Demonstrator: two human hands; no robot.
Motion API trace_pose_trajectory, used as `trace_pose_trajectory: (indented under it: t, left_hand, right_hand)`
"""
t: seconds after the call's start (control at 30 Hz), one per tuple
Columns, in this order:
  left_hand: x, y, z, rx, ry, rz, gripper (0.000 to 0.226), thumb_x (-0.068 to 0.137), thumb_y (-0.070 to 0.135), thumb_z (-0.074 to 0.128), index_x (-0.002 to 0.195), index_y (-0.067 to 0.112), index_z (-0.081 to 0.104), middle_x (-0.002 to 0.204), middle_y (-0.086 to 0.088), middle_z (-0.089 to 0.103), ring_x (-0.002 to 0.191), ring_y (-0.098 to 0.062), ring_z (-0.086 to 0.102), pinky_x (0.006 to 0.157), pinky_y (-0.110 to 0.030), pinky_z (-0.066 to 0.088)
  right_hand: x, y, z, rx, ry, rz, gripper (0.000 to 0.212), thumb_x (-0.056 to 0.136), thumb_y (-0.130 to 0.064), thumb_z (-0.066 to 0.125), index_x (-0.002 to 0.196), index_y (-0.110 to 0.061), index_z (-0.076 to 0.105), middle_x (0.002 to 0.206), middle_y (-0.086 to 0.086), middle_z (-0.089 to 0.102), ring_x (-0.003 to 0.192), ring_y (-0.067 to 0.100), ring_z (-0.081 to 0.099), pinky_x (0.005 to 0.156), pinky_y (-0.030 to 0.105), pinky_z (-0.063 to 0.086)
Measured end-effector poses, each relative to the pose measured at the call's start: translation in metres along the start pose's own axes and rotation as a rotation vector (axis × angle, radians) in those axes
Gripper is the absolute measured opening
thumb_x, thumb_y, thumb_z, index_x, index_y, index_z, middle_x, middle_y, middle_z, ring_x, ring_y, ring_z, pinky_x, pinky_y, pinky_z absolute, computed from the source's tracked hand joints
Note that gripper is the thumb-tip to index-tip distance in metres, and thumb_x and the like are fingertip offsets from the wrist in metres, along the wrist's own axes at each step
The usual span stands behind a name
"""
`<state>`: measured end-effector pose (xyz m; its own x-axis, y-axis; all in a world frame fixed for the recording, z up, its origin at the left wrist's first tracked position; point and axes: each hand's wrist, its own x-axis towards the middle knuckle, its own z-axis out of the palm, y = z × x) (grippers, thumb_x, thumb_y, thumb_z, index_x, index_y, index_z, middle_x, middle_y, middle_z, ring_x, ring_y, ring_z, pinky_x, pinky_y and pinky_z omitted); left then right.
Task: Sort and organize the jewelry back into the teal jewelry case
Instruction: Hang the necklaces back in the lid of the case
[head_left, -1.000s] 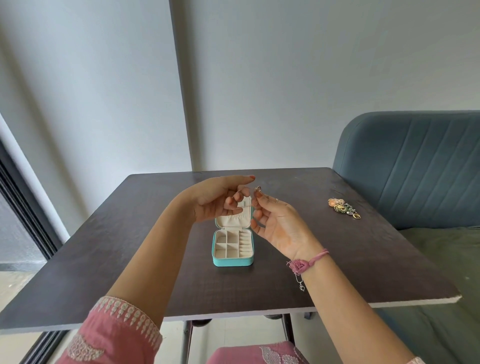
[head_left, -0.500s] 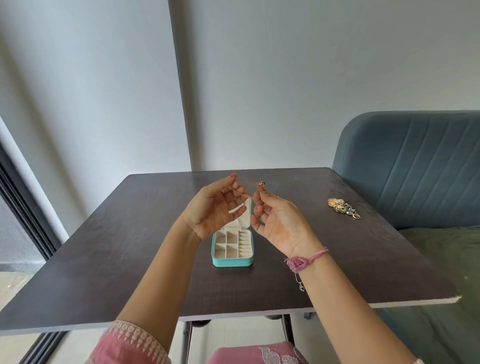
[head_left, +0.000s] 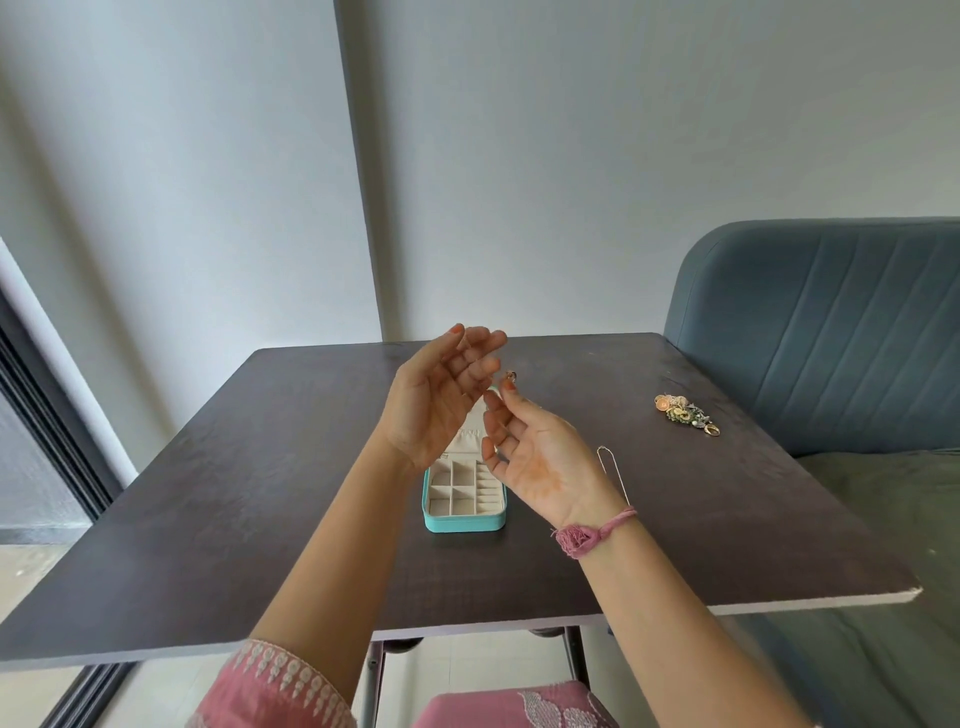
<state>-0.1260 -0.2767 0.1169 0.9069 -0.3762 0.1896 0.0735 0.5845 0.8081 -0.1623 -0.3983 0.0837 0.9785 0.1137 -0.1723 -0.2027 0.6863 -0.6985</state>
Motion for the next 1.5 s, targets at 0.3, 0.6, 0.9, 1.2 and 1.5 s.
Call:
trace_pose_trajectory:
  t: [0.3,0.6,0.9,1.2,1.5]
  left_hand:
    - [0.006,0.023,0.001,0.257,-0.097,-0.082,0.025,0.092,0.034,0.05,0.085,0.014,0.062,0.094,-0.007,0.07,0.043,-0.006,0.032,0.078,-0.03,0.046]
    - [0.007,0.034,-0.005,0.318,-0.152,-0.174,0.032,0.087,0.044,0.051,0.085,0.015,0.064,0.091,-0.006,0.07,0.039,-0.004,0.027,0.074,-0.027,0.039]
    - [0.003,0.038,0.001,0.518,-0.192,-0.311,0.052,0.082,0.063,0.048,0.091,0.017,0.072,0.093,-0.011,0.071,0.045,-0.009,0.018,0.077,-0.028,0.037]
    - [0.002,0.04,0.004,0.679,-0.246,-0.353,0.067,0.082,0.072,0.031,0.104,0.016,0.063,0.102,-0.016,0.07,0.047,-0.013,0.014,0.082,-0.03,0.034]
    - [0.002,0.027,-0.007,0.584,-0.17,-0.273,0.052,0.098,0.05,0.03,0.097,0.01,0.064,0.075,-0.002,0.067,0.052,-0.006,0.055,0.066,-0.025,0.035]
  right_hand:
    - [-0.006,-0.003,-0.003,-0.312,-0.016,0.005,0.028,0.086,-0.026,0.068,0.112,-0.016,0.068,0.104,-0.002,0.068,0.095,0.014,0.061,0.079,0.03,0.047]
    - [-0.008,-0.049,0.002,-0.577,0.045,-0.313,0.009,0.091,-0.025,0.062,0.095,-0.023,0.069,0.087,-0.009,0.07,0.078,0.006,0.059,0.071,0.022,0.043]
    - [-0.008,-0.087,0.027,-1.372,-0.273,-0.685,0.019,0.09,-0.021,0.064,0.094,-0.039,0.069,0.101,-0.011,0.066,0.088,0.005,0.065,0.081,0.016,0.047]
    - [-0.005,-0.095,0.044,-1.959,-0.366,-0.633,0.012,0.086,-0.024,0.062,0.084,-0.034,0.068,0.105,-0.01,0.055,0.09,0.009,0.059,0.085,0.031,0.048]
    - [0.009,-0.089,0.043,-1.927,-0.31,-0.68,0.016,0.092,-0.015,0.055,0.098,-0.018,0.069,0.101,-0.004,0.067,0.091,0.009,0.06,0.083,0.025,0.047]
